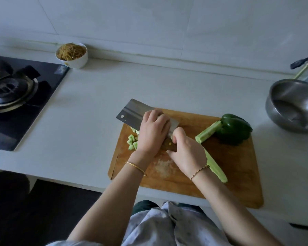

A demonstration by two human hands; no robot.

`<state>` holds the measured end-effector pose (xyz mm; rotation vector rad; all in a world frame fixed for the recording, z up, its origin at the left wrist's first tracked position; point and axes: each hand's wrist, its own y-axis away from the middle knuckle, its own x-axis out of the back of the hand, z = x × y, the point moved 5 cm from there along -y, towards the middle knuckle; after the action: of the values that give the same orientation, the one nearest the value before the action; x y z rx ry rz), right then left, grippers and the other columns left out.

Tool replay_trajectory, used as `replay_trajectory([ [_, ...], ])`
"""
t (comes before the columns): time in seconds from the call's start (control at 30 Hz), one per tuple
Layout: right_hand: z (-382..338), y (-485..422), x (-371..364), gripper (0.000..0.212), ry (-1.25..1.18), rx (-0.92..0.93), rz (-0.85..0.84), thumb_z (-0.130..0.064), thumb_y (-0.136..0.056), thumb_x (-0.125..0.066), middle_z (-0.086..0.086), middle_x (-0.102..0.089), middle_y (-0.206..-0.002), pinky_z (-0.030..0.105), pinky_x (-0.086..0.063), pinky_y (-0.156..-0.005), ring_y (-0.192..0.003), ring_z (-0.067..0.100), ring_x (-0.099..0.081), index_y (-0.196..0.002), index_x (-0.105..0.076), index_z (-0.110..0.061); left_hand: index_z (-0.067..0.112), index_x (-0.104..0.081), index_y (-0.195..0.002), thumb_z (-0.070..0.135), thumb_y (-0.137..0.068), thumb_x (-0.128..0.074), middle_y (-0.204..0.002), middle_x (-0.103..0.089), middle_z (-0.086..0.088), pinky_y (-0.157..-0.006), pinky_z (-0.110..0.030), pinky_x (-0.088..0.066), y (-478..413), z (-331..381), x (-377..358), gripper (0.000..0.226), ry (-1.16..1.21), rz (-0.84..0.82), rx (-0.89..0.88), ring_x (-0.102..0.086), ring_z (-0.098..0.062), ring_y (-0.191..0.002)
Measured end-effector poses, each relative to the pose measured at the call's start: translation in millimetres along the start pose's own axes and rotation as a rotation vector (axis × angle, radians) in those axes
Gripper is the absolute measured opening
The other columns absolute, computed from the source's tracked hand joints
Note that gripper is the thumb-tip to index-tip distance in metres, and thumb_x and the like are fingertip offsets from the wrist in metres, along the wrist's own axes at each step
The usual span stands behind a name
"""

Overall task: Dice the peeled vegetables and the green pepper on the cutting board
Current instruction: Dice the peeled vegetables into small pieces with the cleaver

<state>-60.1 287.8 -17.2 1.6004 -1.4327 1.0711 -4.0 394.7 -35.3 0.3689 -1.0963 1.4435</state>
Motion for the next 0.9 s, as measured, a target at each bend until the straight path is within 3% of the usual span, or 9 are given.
replay_trajectory([
  [0.13,9.1,-3.1,-3.6,0.039,-0.020,-0.048,0.009,-0.022,-0.085,-0.070,-0.007,-0.043,-0.067,0.023,-0.017,-0.042,-0.060,0.021,-0.042,-0.091,-0.031,-0.017,0.008,-0.066,-0.087,0.028,-0.093,-0.044,-0.101,-0.060,-0.009,-0.082,-0.033,-0.044,1.6,-7.6,-6.9,0.031,0.007,-0.034,0.004,-0.052,-0.032,-0.095],
  [0.3,17.8,-12.9,-7.1,0.040,-0.021,-0.092,0.033,-0.017,-0.084,-0.070,-0.009,-0.030,-0.059,0.027,-0.015,-0.042,-0.058,0.023,-0.039,-0.090,-0.030,-0.015,0.005,-0.065,-0.090,0.028,-0.094,-0.043,-0.103,-0.059,-0.011,-0.086,-0.031,-0.041,3.8,-23.1,-8.3,0.032,-0.006,-0.035,0.041,-0.051,-0.033,-0.099],
  [0.43,21.3,-18.2,-9.6,0.041,0.022,-0.094,0.031,-0.015,-0.084,-0.069,-0.010,-0.029,-0.059,0.027,-0.015,-0.042,-0.057,0.024,-0.039,-0.090,-0.029,-0.016,0.004,-0.066,-0.091,0.016,-0.093,-0.057,-0.102,-0.060,-0.012,-0.085,-0.037,-0.045,9.3,-34.7,-8.4,0.015,-0.016,-0.042,0.070,-0.051,-0.034,-0.100],
  [0.63,39.3,-10.8,-5.8,0.034,0.024,-0.171,0.081,-0.014,-0.084,-0.069,0.001,-0.044,-0.067,0.025,-0.017,-0.041,-0.054,0.024,-0.040,-0.092,-0.035,-0.013,0.006,-0.066,-0.095,0.012,-0.092,-0.059,-0.101,-0.060,-0.008,-0.081,-0.039,-0.047,20.7,-51.2,-10.2,0.010,-0.031,-0.149,0.124,-0.049,-0.030,-0.098],
  [0.8,56.3,0.7,15.6,0.043,-0.126,-0.252,0.194,-0.018,-0.080,-0.076,0.004,-0.053,-0.073,0.034,-0.043,-0.050,-0.065,0.033,-0.057,-0.090,-0.034,-0.015,0.005,-0.066,-0.094,0.012,-0.090,-0.060,-0.101,-0.060,-0.008,-0.087,-0.031,-0.041,15.8,-52.7,1.9,0.010,0.041,-0.069,0.198,-0.050,-0.029,-0.100],
  [0.9,69.1,9.7,29.5,0.044,-0.273,-0.282,0.244,-0.017,-0.075,-0.080,0.002,-0.056,-0.080,0.039,-0.051,-0.061,-0.073,0.029,-0.060,-0.091,-0.039,-0.014,0.005,-0.066,-0.095,0.011,-0.089,-0.060,-0.101,-0.060,-0.008,-0.086,-0.022,-0.033,11.4,-35.8,2.8,0.010,0.060,-0.015,0.200,-0.050,-0.028,-0.099],
])
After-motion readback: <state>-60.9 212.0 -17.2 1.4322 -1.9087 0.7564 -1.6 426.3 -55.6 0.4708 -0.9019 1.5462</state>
